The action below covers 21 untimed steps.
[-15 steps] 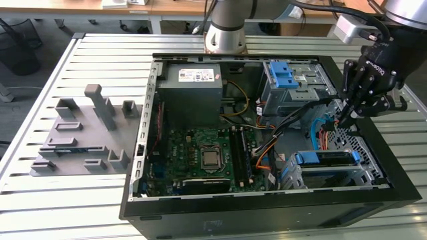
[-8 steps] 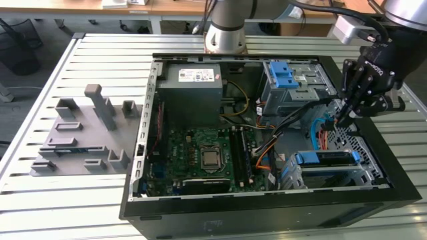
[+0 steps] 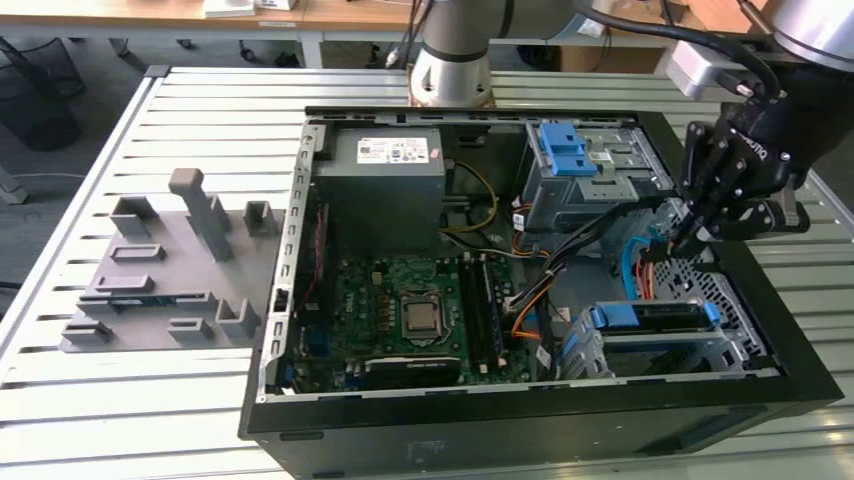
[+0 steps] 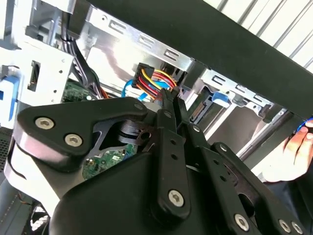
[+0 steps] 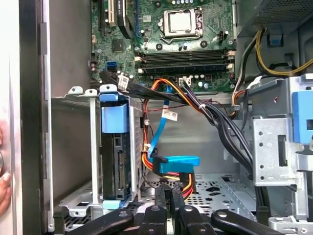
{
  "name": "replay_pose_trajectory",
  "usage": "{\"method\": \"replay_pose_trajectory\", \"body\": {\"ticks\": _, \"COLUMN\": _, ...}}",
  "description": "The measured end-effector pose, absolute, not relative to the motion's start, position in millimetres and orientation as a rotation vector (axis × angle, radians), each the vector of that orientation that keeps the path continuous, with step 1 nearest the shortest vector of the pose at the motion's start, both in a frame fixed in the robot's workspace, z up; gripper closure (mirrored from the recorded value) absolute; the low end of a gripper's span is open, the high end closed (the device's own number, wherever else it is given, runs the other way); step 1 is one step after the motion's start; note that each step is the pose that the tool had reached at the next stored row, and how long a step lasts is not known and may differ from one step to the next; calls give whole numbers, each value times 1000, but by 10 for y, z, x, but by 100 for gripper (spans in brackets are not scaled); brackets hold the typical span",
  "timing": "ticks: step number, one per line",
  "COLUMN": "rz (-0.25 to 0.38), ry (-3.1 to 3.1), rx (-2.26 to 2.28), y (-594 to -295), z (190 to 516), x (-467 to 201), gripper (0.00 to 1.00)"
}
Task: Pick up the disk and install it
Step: 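Insert the first disk wire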
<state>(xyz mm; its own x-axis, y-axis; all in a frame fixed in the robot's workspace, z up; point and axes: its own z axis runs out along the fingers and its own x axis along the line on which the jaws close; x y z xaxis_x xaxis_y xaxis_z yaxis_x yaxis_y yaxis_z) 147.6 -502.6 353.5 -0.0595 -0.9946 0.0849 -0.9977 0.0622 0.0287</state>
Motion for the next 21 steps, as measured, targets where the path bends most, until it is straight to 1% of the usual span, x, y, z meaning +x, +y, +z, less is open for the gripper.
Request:
{"method": "replay_pose_trajectory", "body": {"ticks": 7, "rz": 47, "ry": -2235, "rx": 2106, "y": -5160, "z": 3532, "x": 1459, "gripper": 84}}
{"method": "replay_pose_trajectory", "body": {"ticks": 11, "rz": 44, "ry": -2236, "rx": 2108, "y": -5165, "z": 3531, "x": 1457, "gripper": 84}}
{"method": "replay_pose_trajectory", "body": {"ticks": 18, "rz": 71, "ry": -2251, "rx": 2124, "y": -5193, "z": 3531, "x": 1400, "gripper": 84}}
{"method": "replay_pose_trajectory", "body": {"ticks": 21, "rz": 69, "ry": -2256, "rx": 2129, "y": -5252, "z": 3526, "x": 1387, "gripper": 84}}
